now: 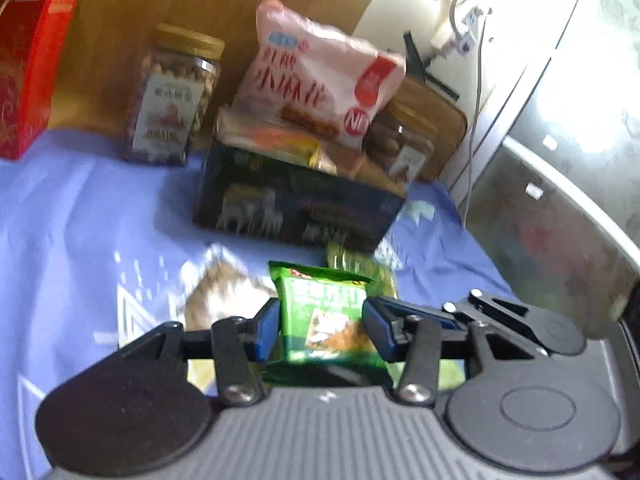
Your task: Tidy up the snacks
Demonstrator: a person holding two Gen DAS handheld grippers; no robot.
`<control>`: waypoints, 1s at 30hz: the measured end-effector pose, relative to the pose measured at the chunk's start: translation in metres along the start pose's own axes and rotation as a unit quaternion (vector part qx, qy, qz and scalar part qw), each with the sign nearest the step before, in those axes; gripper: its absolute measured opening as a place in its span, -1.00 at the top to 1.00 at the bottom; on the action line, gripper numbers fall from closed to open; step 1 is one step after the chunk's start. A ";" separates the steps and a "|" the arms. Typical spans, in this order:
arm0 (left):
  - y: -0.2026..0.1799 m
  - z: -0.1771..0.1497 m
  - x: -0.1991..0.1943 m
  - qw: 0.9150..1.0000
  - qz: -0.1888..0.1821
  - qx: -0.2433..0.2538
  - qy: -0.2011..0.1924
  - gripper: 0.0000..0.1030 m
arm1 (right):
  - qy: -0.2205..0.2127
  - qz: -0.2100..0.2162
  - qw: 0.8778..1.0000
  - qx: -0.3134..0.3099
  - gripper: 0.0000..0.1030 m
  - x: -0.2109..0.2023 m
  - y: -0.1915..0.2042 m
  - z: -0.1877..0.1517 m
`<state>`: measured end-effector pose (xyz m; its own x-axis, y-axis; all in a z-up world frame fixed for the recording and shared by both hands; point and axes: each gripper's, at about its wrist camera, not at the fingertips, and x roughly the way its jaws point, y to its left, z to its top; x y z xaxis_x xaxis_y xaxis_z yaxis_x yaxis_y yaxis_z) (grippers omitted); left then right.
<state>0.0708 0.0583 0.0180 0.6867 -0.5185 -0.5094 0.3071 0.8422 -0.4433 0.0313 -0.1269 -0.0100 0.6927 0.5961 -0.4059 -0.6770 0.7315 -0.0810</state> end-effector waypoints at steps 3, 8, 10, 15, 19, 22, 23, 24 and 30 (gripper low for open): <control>0.008 -0.011 0.007 1.000 0.002 -0.014 0.011 0.13 | 0.005 0.012 1.000 -0.003 -0.09 -0.004 0.008 -0.015; 0.013 -0.020 0.000 1.000 -0.001 -0.009 -0.017 0.00 | 0.016 -0.012 1.000 -0.019 -0.21 0.001 0.012 -0.023; 0.014 -0.020 -0.001 1.000 -0.008 -0.012 -0.022 0.00 | 0.024 -0.010 1.000 -0.005 -0.28 0.003 0.007 -0.024; 0.011 -0.021 -0.002 0.999 -0.017 -0.003 -0.026 0.00 | 0.044 0.002 0.999 0.031 -0.32 0.008 -0.003 -0.025; 0.011 -0.021 -0.001 0.999 -0.019 -0.005 -0.026 0.00 | 0.045 0.003 0.999 0.029 -0.33 0.008 -0.001 -0.026; 0.011 -0.021 -0.001 0.999 -0.020 -0.005 -0.026 -0.04 | 0.045 0.003 0.999 0.028 -0.34 0.008 -0.002 -0.026; 0.011 -0.021 -0.001 0.999 -0.020 -0.005 -0.025 -0.04 | 0.045 0.003 0.999 0.028 -0.34 0.008 -0.001 -0.026; 0.011 -0.021 -0.001 0.999 -0.020 -0.005 -0.025 -0.04 | 0.045 0.003 0.999 0.028 -0.34 0.008 -0.001 -0.026; 0.011 -0.021 -0.001 0.999 -0.019 -0.005 -0.025 -0.04 | 0.045 0.003 0.999 0.029 -0.36 0.008 -0.001 -0.026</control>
<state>0.0591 0.0648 -0.0021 0.7064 -0.5425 -0.4546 0.3279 0.8200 -0.4690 0.0309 -0.1316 -0.0369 0.6618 0.5700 -0.4870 -0.6637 0.7476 -0.0269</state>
